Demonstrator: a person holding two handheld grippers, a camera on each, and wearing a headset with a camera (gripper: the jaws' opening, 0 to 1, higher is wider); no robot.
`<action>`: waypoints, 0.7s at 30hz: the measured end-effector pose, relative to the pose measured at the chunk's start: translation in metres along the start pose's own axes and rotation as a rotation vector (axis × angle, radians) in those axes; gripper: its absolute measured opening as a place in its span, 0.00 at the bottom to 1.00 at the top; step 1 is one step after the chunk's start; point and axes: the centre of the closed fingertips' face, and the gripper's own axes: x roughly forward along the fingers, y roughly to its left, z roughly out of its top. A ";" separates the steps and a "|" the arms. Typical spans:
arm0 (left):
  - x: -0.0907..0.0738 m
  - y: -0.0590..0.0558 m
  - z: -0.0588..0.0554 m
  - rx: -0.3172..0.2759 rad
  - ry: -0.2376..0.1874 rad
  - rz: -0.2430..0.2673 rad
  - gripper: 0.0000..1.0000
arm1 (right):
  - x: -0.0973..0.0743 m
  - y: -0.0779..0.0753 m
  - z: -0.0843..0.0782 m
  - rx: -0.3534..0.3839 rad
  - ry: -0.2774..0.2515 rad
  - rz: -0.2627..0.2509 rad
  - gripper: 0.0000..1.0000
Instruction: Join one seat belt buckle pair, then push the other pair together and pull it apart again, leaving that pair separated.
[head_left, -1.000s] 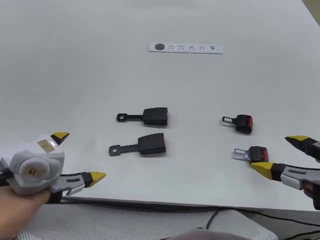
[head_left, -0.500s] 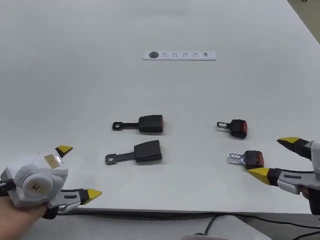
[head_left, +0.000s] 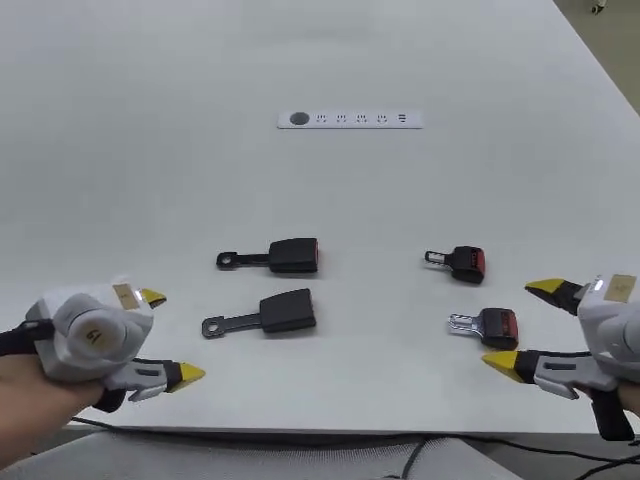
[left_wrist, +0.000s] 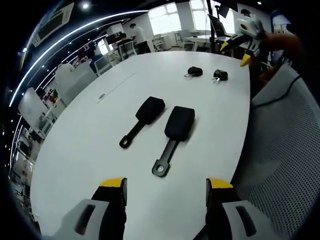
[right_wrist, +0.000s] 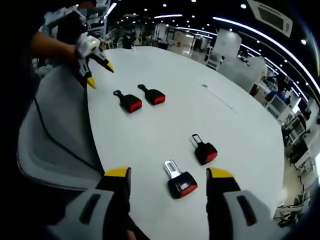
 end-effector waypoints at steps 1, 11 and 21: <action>0.004 -0.001 -0.001 0.004 0.009 -0.007 0.65 | 0.002 0.000 -0.001 -0.010 0.006 0.006 0.61; 0.032 -0.002 0.008 0.023 0.022 -0.048 0.58 | 0.018 -0.002 -0.004 -0.037 0.023 0.051 0.55; 0.064 -0.007 0.028 0.044 0.035 -0.128 0.54 | 0.039 0.005 -0.006 -0.113 0.060 0.144 0.47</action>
